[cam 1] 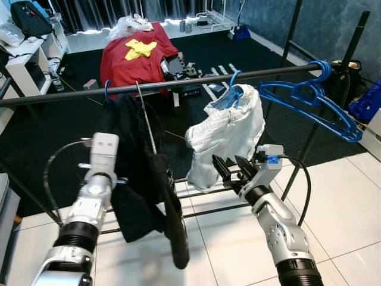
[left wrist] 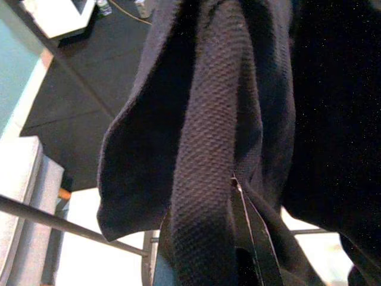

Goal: Hang hanger

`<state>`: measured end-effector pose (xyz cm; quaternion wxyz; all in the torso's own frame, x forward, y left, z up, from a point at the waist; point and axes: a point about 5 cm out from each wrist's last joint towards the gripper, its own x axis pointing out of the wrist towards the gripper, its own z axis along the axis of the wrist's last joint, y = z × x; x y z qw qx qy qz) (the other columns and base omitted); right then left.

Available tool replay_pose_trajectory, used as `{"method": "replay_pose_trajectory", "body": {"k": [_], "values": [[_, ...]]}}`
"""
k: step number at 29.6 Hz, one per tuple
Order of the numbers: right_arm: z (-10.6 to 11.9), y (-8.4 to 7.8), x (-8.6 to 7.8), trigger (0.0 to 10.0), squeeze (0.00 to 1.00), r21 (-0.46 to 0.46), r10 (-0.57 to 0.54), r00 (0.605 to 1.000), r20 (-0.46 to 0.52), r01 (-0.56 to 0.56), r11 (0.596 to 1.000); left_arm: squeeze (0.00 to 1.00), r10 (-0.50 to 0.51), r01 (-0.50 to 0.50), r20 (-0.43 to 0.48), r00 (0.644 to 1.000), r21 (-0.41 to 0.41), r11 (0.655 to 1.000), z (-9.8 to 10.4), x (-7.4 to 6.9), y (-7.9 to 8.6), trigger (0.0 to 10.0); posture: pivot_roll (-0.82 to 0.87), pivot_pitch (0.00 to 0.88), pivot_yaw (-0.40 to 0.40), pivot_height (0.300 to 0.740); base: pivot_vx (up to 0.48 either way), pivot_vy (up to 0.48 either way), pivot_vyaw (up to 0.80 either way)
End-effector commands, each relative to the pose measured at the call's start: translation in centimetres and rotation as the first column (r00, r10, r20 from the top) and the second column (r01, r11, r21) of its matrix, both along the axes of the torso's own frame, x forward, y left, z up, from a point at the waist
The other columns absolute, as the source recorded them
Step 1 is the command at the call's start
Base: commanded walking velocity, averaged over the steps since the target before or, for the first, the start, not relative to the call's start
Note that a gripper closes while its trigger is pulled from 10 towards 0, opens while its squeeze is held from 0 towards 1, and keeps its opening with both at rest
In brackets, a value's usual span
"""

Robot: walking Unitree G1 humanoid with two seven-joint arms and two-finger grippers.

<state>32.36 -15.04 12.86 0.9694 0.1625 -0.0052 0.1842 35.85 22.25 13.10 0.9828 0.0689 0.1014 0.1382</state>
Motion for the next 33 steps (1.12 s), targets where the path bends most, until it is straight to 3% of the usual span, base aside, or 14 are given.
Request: {"method": "replay_pose_trajectory", "body": {"k": [1,2,6,7,10,12,16,27,29,30,31,32,33], "values": [[-0.3,0.3,-0.2,10.0,0.0,0.019,0.016,1.0,-0.016,-0.016,1.0,0.0,0.025,-0.025,0.109,0.994,-0.004,1.0,2.2,-0.2,1.5,0.0,-0.12,0.071,0.059,0.74,0.0,0.0,0.0],[-0.3,0.3,-0.2,10.0,0.0,0.022,0.018,1.0,-0.018,-0.017,1.0,0.0,0.046,-0.043,0.158,0.986,-0.02,0.999,3.1,-0.7,2.5,0.0,-0.11,0.073,0.058,0.74,0.0,0.0,0.0],[-0.3,0.2,-0.2,10.0,0.0,0.027,0.022,1.0,-0.021,-0.022,0.999,0.0,0.068,-0.061,0.221,0.973,-0.036,0.997,4.1,-2.0,3.8,0.0,-0.1,0.074,0.055,0.74,0.0,0.0,0.0],[-0.3,0.2,-0.2,10.0,0.0,0.029,0.025,0.999,-0.023,-0.025,0.999,0.0,0.068,-0.056,0.238,0.969,-0.06,0.997,3.9,-3.1,4.2,0.0,-0.1,0.077,0.051,0.74,0.0,0.0,0.0],[-0.3,0.2,-0.2,10.0,0.0,0.03,0.028,0.999,-0.025,-0.027,0.999,0.0,0.066,-0.05,0.248,0.967,-0.073,0.996,3.7,-3.9,4.4,0.0,-0.1,0.078,0.051,0.74,0.0,0.0,0.0],[-0.3,0.2,-0.1,10.0,0.0,0.032,0.031,0.999,-0.028,-0.03,0.999,0.0,0.012,0.024,0.296,0.955,-0.117,0.993,3.4,-5.7,4.1,0.0,-0.09,0.08,0.048,0.74,0.0,0.0,0.0],[-0.3,0.1,-0.1,10.0,0.0,0.034,0.034,0.999,-0.032,-0.033,0.999,0.0,-0.031,0.079,0.343,0.939,-0.127,0.989,3.6,-7.5,4.4,0.0,-0.08,0.081,0.046,0.74,0.0,0.0,0.0],[-0.3,0.1,0.0,10.0,0.0,0.038,0.037,0.999,-0.037,-0.036,0.999,0.0,-0.078,0.165,0.413,0.907,-0.181,0.97,4.8,-9.5,5.5,0.0,-0.09,0.08,0.048,0.74,0.0,0.0,0.0],[-0.3,0.0,0.0,10.0,0.0,0.039,0.037,0.999,-0.037,-0.035,0.999,0.0,-0.083,0.167,0.408,0.909,-0.177,0.97,4.9,-10.1,6.2,0.0,-0.09,0.08,0.048,0.74,0.0,0.0,0.0],[-0.3,0.0,0.0,10.0,0.0,0.04,0.037,0.999,-0.038,-0.036,0.999,0.0,-0.089,0.157,0.379,0.921,-0.152,0.976,4.6,-11.1,7.7,1.5,-0.08,0.083,0.047,0.74,0.0,0.0,0.0],[-0.3,0.0,0.0,10.0,0.0,0.041,0.038,0.999,-0.038,-0.036,0.999,0.0,-0.092,0.148,0.356,0.93,-0.135,0.98,4.4,-11.9,8.7,1.5,-0.08,0.083,0.047,0.74,0.0,0.0,0.0],[-0.3,0.0,0.0,10.0,0.0,0.041,0.038,0.999,-0.038,-0.036,0.999,0.0,-0.092,0.148,0.356,0.93,-0.135,0.98,4.4,-11.9,8.7,1.5,-0.08,0.083,0.047,0.74,0.0,0.0,0.0],[-0.3,0.0,0.0,10.0,0.0,0.042,0.039,0.998,-0.04,-0.038,0.998,0.0,-0.094,0.144,0.33,0.939,-0.128,0.981,4.0,-12.8,9.7,0.9,-0.08,0.083,0.047,0.74,0.0,0.0,0.0]]}}
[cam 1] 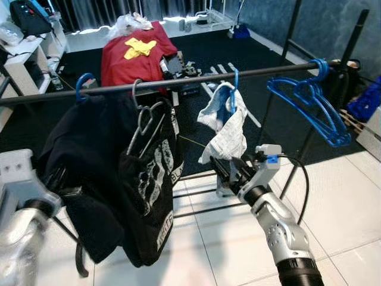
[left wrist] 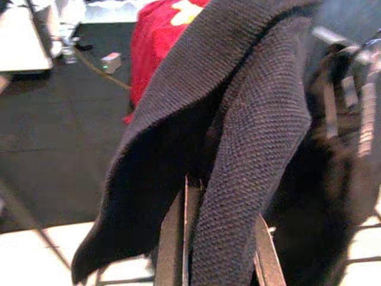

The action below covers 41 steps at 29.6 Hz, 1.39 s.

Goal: Hang hanger

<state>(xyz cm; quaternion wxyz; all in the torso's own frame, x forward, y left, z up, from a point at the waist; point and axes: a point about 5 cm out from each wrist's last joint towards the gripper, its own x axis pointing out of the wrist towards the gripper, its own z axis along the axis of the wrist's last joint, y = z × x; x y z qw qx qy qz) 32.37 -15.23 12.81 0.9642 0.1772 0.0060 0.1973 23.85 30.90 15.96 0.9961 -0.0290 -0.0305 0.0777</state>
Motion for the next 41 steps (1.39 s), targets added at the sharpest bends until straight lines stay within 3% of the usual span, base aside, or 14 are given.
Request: {"method": "replay_pose_trajectory", "body": {"k": [1,3,4,7,8,10,11,12,13,32,35,38,40,41], "values": [[-0.3,0.1,0.0,10.0,0.0,0.015,0.007,1.0,-0.018,-0.007,1.0,0.0,0.005,-0.006,0.048,0.999,0.016,1.0,1.2,-0.8,1.1,0.9,-0.08,0.083,0.047,0.74,0.0,0.0,0.0],[-0.3,0.1,0.0,10.0,0.0,0.016,0.009,1.0,-0.02,-0.008,1.0,0.0,-0.001,0.001,0.026,1.0,0.016,1.0,0.8,-1.5,1.7,0.9,-0.07,0.082,0.045,0.74,0.0,0.0,0.0],[-0.3,0.1,0.0,10.0,0.0,0.016,0.01,1.0,-0.021,-0.01,1.0,0.0,-0.027,0.027,0.002,1.0,0.007,1.0,0.3,-2.2,2.0,2.1,-0.07,0.083,0.044,0.74,0.0,0.0,0.0],[-0.3,0.1,0.0,10.0,0.0,0.015,0.012,1.0,-0.023,-0.012,1.0,0.0,-0.08,0.08,-0.043,0.996,-0.004,0.997,-0.5,-3.3,2.1,3.0,-0.08,0.083,0.039,0.74,0.0,0.0,0.0],[-0.3,0.1,0.1,10.0,0.0,0.014,0.014,1.0,-0.025,-0.014,1.0,0.0,-0.113,0.112,-0.063,0.992,-0.012,0.994,-0.9,-3.8,2.1,4.1,-0.08,0.082,0.037,0.74,0.0,0.0,0.0],[-0.3,0.1,0.1,10.0,0.0,0.014,0.014,1.0,-0.025,-0.014,1.0,0.0,-0.113,0.112,-0.063,0.992,-0.012,0.994,-0.9,-3.8,2.1,4.1,-0.08,0.082,0.037,0.74,0.0,0.0,0.0],[-0.3,0.1,0.1,10.0,0.0,0.013,0.016,1.0,-0.025,-0.015,1.0,0.0,-0.152,0.151,-0.076,0.985,-0.019,0.988,-1.1,-4.2,1.9,7.2,-0.08,0.081,0.036,0.74,-0.304,0.0,0.0],[-0.3,0.1,0.1,10.0,0.0,0.013,0.016,1.0,-0.025,-0.015,1.0,0.0,-0.152,0.151,-0.076,0.985,-0.019,0.988,-1.1,-4.2,1.9,7.2,-0.08,0.081,0.036,0.74,-0.304,0.0,0.0],[-0.3,0.1,0.1,10.0,0.0,0.012,0.017,0.999,-0.027,-0.017,1.0,0.0,-0.192,0.191,-0.091,0.977,-0.021,0.981,-1.0,-4.7,2.0,10.0,-0.08,0.076,0.035,0.74,-0.439,0.0,0.0],[-0.4,-0.1,0.2,10.0,0.0,0.006,0.025,0.999,-0.03,-0.025,1.0,0.0,-0.242,0.244,-0.098,0.965,0.008,0.97,0.6,-6.2,4.2,10.0,-0.08,0.068,0.032,0.74,-0.465,0.0,0.0],[-0.4,-0.2,0.3,10.0,0.0,0.011,0.03,0.999,-0.031,-0.029,1.0,0.0,-0.322,0.323,-0.094,0.942,-0.001,0.946,1.1,-6.2,3.1,10.0,-0.08,0.066,0.028,0.74,-0.469,0.0,0.0],[0.1,0.0,0.3,10.0,0.0,0.044,0.096,0.995,-0.011,-0.095,0.994,0.0,-0.517,0.52,-0.105,0.849,-0.004,0.854,1.6,-5.5,-0.5,10.0,-0.07,0.062,0.019,0.74,-0.278,0.0,0.0],[0.1,0.0,0.3,10.0,0.0,0.044,0.096,0.995,-0.011,-0.095,0.994,0.0,-0.517,0.52,-0.105,0.849,-0.004,0.854,1.6,-5.5,-0.5,10.0,-0.07,0.062,0.019,0.74,0.0,0.0,0.0],[0.3,0.0,0.2,10.0,0.0,0.053,0.121,0.993,-0.003,-0.121,0.991,0.0,-0.559,0.563,-0.113,0.821,-0.001,0.827,1.6,-5.4,-1.3,10.0,-0.07,0.062,0.018,0.74,0.0,0.0,0.0]]}}
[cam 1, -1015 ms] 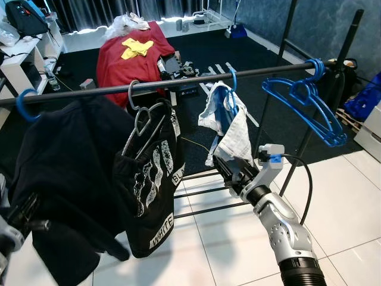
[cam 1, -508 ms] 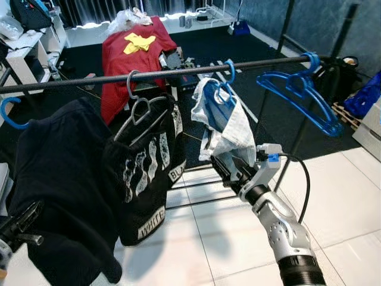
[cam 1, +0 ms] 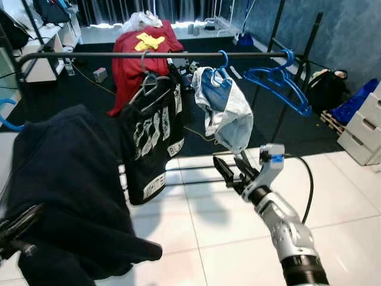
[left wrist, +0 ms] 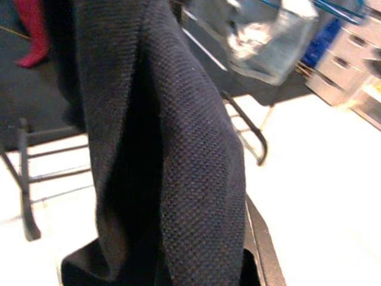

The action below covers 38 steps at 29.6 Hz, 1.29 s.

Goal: Hang hanger

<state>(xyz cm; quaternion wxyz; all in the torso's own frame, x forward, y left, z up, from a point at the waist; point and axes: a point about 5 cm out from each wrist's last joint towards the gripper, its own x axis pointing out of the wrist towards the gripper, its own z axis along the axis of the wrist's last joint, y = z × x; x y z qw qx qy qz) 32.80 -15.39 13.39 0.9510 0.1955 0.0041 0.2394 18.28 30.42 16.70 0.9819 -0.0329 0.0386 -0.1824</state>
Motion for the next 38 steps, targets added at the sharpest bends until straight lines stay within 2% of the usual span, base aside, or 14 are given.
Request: {"method": "replay_pose_trajectory", "body": {"k": [1,6,10,12,13,14,15,18,19,21,23,27,30,38], "values": [[-0.2,0.2,-0.2,10.0,0.0,0.011,0.036,0.999,-0.016,-0.036,0.999,0.0,-0.072,0.072,0.02,0.997,0.027,0.997,0.9,0.2,-0.8,10.0,-0.07,0.062,0.018,0.74,0.0,0.0,0.0],[4.3,-0.9,-1.9,10.0,0.0,0.119,0.357,0.923,0.142,-0.374,0.92,0.0,-0.36,0.361,-0.028,0.932,0.099,0.927,0.8,1.5,-4.9,10.0,-0.09,0.059,0.023,0.74,0.0,0.0,0.0],[7.1,-2.5,-2.6,10.0,0.0,0.124,0.431,0.87,0.24,-0.468,0.875,0.0,-0.46,0.464,-0.06,0.886,0.13,0.876,0.8,1.6,-5.9,10.0,-0.09,0.053,0.027,0.74,0.0,0.0,0.0],[9.1,-3.1,-3.2,10.0,0.0,0.114,0.489,0.815,0.309,-0.543,0.832,0.0,-0.516,0.523,-0.088,0.852,0.146,0.839,1.0,1.5,-6.4,10.0,-0.1,0.052,0.034,0.74,0.0,0.0,0.0],[11.4,-3.5,-4.3,10.0,0.0,0.101,0.57,0.724,0.388,-0.648,0.755,0.0,-0.57,0.582,-0.12,0.813,0.166,0.796,1.1,1.3,-7.0,10.0,-0.1,0.048,0.038,0.74,0.0,0.0,0.0],[11.4,-3.5,-4.3,10.0,0.0,0.101,0.57,0.724,0.388,-0.648,0.755,0.0,-0.57,0.582,-0.12,0.813,0.166,0.796,1.1,1.3,-7.0,10.0,-0.1,0.048,0.038,0.74,0.0,0.0,0.0],[13.2,-3.6,-5.4,10.0,0.0,0.068,0.636,0.633,0.441,-0.73,0.68,0.0,-0.606,0.624,-0.149,0.781,0.183,0.76,1.2,1.2,-7.3,10.0,-0.1,0.048,0.038,0.74,0.0,0.0,0.0],[13.2,-3.6,-5.4,10.0,0.0,0.068,0.636,0.633,0.441,-0.73,0.68,0.0,-0.606,0.624,-0.149,0.781,0.183,0.76,1.2,1.2,-7.3,10.0,-0.1,0.048,0.038,0.74,0.0,0.0,0.0],[14.9,-3.7,-6.1,10.0,0.0,0.038,0.685,0.548,0.479,-0.793,0.608,0.0,-0.643,0.664,-0.167,0.747,0.214,0.716,1.6,1.2,-7.8,10.0,-0.1,0.045,0.035,0.74,0.0,0.0,0.0],[15.6,-3.8,-6.4,10.0,0.0,-0.003,0.739,0.49,0.462,-0.833,0.554,0.0,-0.672,0.694,-0.18,0.718,0.261,0.671,2.1,1.5,-8.3,10.0,-0.09,0.044,0.027,0.74,0.0,0.0,0.0],[15.6,-3.8,-6.4,10.0,0.0,-0.003,0.739,0.49,0.462,-0.833,0.554,0.0,-0.672,0.694,-0.18,0.718,0.261,0.671,2.1,1.5,-8.3,10.0,-0.09,0.044,0.027,0.74,0.0,0.0,0.0],[14.2,-3.1,-5.4,10.0,0.0,-0.056,0.849,0.448,0.28,-0.876,0.48,0.0,-0.779,0.761,-0.156,0.608,0.396,0.514,3.6,2.5,-11.0,10.0,-0.09,0.043,0.01,0.74,0.0,0.0,0.0],[13.8,-3.0,-5.3,10.0,0.0,-0.053,0.87,0.43,0.241,-0.889,0.454,0.0,-0.818,0.781,-0.15,0.556,0.43,0.452,4.2,2.6,-12.0,10.0,-0.09,0.04,0.009,0.74,0.0,0.0,0.0],[13.7,-2.7,-5.4,10.0,0.0,-0.071,0.895,0.409,0.178,-0.902,0.426,0.0,-0.87,0.804,-0.137,0.473,0.47,0.364,5.5,2.3,-13.6,10.0,-0.1,0.038,0.006,0.74,0.0,0.0,0.0]]}}
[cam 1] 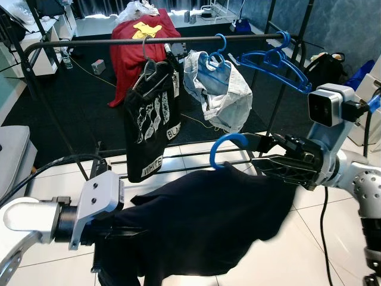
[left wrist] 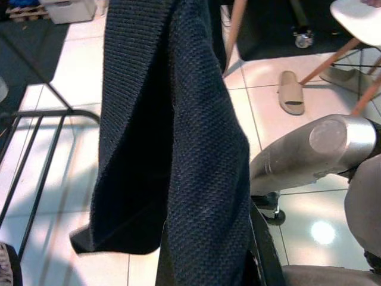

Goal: Hang hanger

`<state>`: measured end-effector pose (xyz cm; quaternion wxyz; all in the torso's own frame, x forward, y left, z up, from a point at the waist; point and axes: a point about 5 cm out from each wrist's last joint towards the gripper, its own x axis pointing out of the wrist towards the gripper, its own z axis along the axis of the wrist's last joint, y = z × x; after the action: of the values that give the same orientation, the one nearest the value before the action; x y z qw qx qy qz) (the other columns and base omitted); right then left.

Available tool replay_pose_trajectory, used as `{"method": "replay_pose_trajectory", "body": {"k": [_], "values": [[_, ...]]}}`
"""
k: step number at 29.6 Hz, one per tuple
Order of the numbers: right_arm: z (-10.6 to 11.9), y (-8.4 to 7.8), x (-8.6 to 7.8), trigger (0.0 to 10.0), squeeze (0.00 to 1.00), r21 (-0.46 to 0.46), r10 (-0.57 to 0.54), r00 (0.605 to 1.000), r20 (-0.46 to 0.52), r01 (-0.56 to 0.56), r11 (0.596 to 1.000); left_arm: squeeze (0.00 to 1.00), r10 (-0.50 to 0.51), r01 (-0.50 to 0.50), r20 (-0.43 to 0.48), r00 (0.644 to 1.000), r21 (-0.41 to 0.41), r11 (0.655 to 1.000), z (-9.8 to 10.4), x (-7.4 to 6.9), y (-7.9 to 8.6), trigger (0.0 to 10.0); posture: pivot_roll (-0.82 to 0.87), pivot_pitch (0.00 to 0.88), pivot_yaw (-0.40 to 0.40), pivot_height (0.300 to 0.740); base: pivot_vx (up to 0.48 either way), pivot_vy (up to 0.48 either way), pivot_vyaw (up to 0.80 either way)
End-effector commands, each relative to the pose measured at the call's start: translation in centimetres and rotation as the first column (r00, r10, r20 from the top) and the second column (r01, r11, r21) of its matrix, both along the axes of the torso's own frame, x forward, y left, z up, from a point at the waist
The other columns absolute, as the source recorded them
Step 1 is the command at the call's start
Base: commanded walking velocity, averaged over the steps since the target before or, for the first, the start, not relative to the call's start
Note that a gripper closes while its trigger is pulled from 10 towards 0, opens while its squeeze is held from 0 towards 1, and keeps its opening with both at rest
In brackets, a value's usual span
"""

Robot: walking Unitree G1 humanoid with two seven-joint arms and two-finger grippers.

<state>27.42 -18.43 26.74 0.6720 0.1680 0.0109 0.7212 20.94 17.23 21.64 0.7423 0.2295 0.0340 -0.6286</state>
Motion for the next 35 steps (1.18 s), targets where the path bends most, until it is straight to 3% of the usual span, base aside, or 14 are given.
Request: {"method": "replay_pose_trajectory", "body": {"k": [1,8,18,31,32,34,35], "values": [[0.4,0.3,-0.1,10.0,0.0,-0.019,0.019,1.0,0.015,-0.019,1.0,0.0,-0.046,0.045,0.021,0.999,0.019,0.999,0.5,-0.3,-0.4,10.0,-0.1,0.038,0.006,0.74,0.0,0.0,0.0],[1.1,0.0,0.4,10.0,0.0,-0.028,0.024,0.999,0.048,-0.022,0.999,0.0,-0.101,0.1,0.027,0.995,0.031,0.994,0.5,-0.3,-1.5,10.0,-0.1,0.037,0.008,0.74,0.0,0.0,0.0],[1.4,1.2,-0.5,10.0,0.0,-0.031,0.137,0.988,0.064,-0.136,0.99,0.0,-0.088,0.088,0.024,0.996,0.007,0.996,-0.2,0.6,-2.5,10.0,-0.09,0.032,0.011,0.74,0.0,0.0,0.0],[1.7,1.5,-0.1,10.0,0.0,-0.013,0.116,0.989,0.094,-0.115,0.993,0.0,-0.093,0.093,0.015,0.996,0.004,0.996,-0.3,0.8,-2.9,10.0,-0.09,0.03,0.017,0.74,0.0,0.0,0.0],[1.9,1.5,-0.1,3.9,0.0,-0.006,0.115,0.988,0.101,-0.115,0.993,0.0,-0.093,0.093,0.015,0.996,0.007,0.996,-0.4,0.8,-3.0,10.0,-0.09,0.033,0.019,0.74,0.0,0.0,0.0],[2.0,1.5,-0.1,3.9,0.0,-0.001,0.114,0.988,0.106,-0.115,0.993,0.0,-0.092,0.092,0.014,0.996,0.009,0.996,-0.4,0.8,-3.0,10.0,-0.09,0.033,0.019,0.74,0.0,0.0,0.0],[2.1,1.5,-0.1,0.0,0.0,0.001,0.114,0.988,0.109,-0.115,0.993,0.0,-0.092,0.091,0.014,0.996,0.01,0.996,-0.4,0.9,-3.0,10.0,-0.09,0.033,0.019,0.74,0.0,0.0,0.0]]}}
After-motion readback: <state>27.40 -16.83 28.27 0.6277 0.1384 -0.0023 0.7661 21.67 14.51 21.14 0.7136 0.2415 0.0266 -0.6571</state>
